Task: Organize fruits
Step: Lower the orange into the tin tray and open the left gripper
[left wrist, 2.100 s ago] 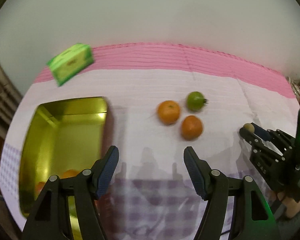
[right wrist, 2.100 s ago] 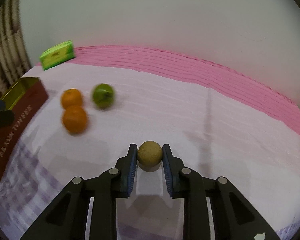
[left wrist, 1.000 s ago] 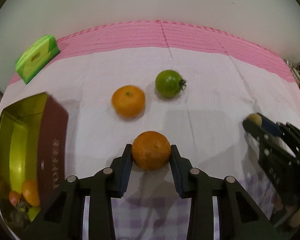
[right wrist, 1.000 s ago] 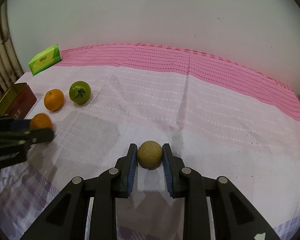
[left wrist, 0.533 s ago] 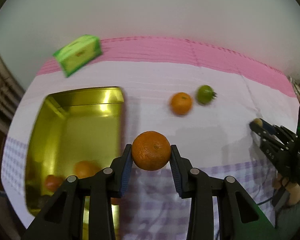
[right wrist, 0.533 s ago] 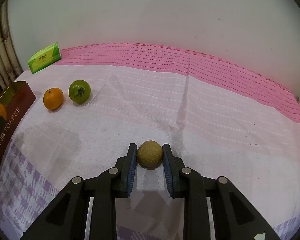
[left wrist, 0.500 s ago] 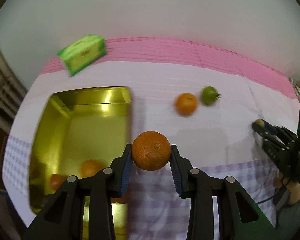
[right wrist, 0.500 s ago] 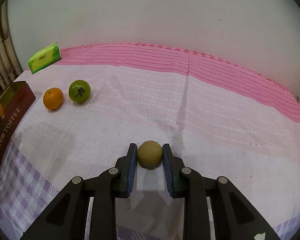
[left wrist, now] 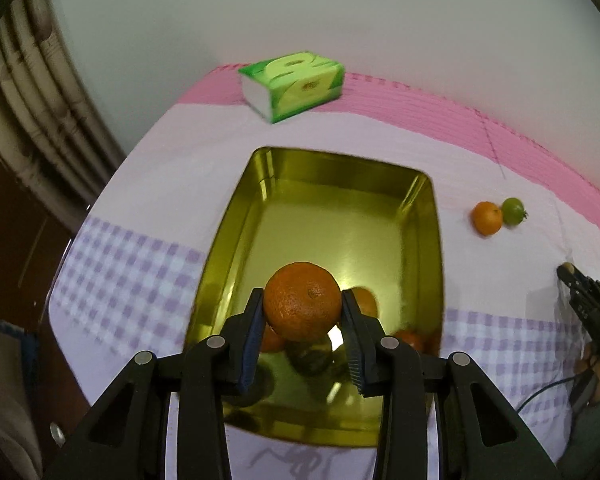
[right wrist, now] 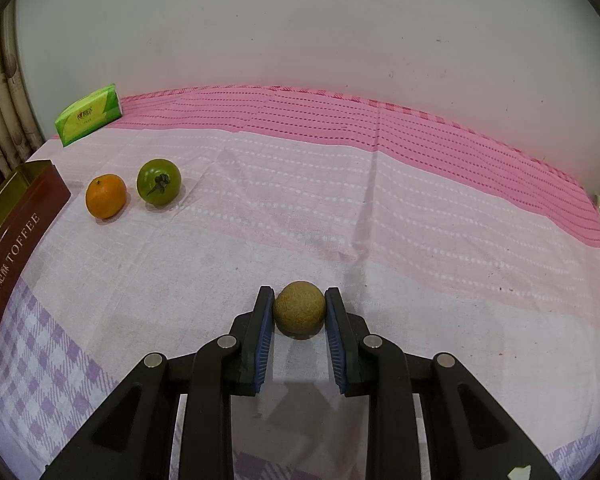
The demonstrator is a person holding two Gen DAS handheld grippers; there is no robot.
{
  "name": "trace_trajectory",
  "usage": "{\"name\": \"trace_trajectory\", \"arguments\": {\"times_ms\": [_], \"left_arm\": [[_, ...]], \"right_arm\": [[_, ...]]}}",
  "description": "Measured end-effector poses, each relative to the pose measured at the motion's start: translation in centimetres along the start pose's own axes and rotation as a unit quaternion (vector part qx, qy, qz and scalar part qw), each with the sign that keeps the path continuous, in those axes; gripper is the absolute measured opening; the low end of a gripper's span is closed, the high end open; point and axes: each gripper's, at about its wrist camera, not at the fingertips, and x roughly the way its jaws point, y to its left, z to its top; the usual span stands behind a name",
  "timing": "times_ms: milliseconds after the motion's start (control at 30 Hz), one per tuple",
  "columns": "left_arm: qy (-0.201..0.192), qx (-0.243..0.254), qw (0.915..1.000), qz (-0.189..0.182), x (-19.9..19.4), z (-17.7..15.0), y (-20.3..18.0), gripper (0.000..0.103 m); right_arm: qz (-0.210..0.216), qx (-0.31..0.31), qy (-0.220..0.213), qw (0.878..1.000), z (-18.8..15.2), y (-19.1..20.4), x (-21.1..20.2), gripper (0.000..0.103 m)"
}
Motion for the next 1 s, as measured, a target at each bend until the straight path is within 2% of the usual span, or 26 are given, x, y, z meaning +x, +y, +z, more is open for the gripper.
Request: {"name": "trace_trajectory", "arguments": {"times_ms": [400,1000], "left_arm": [[0.056,0.01,0.9984,0.001,1.6,-4.4,0.3,0.038],[0.072,0.031,0.9965,0.027,3.4,-5.2,-0.1,0.038]], "right_arm": [[-0.004,-0.004,0.0,1.0,0.1,0.2,0.0,0.024],[-0.005,-0.005,0.0,1.0,0.1,0.2,0.0,0.024]]}}
